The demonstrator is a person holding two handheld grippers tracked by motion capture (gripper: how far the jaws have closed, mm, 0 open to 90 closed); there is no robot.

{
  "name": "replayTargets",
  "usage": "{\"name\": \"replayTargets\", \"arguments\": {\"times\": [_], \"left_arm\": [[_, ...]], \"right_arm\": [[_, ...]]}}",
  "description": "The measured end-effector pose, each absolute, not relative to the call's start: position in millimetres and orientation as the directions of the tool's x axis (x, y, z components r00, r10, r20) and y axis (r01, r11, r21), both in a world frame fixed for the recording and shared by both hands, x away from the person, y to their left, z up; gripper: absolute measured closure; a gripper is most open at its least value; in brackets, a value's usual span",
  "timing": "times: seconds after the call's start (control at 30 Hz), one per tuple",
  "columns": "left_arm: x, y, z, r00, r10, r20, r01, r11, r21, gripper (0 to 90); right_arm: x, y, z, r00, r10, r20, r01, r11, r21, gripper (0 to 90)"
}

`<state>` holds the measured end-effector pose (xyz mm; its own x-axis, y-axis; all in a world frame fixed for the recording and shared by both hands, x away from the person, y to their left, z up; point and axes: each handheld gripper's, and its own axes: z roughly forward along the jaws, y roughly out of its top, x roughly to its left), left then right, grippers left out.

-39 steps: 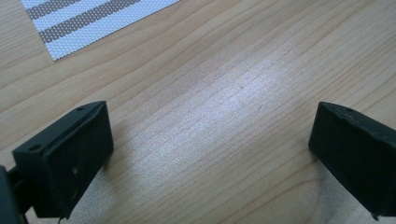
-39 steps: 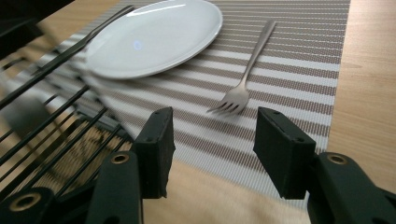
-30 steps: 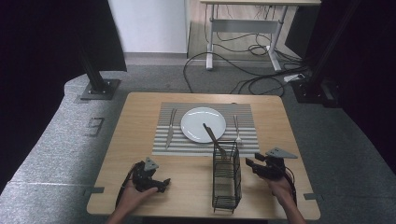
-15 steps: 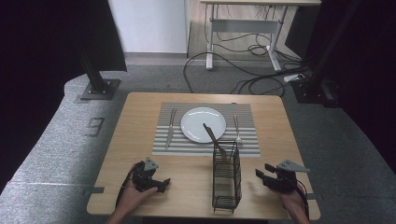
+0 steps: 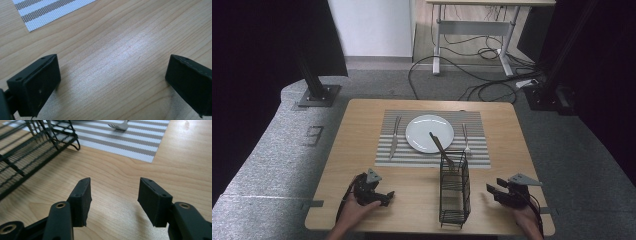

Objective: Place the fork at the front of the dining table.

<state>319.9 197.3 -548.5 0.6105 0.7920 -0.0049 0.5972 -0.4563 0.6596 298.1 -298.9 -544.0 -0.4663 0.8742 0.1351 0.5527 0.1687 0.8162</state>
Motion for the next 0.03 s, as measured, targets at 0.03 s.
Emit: {"name": "replayTargets", "arguments": {"times": [0.03], "left_arm": [[319.9, 197.3, -548.5, 0.611, 0.792, -0.005, 0.597, -0.456, 0.66, 0.0]], "right_arm": [[298.9, -299.0, -545.2, -0.463, 0.876, 0.132, 0.556, 0.171, 0.813, 42.2]]}}
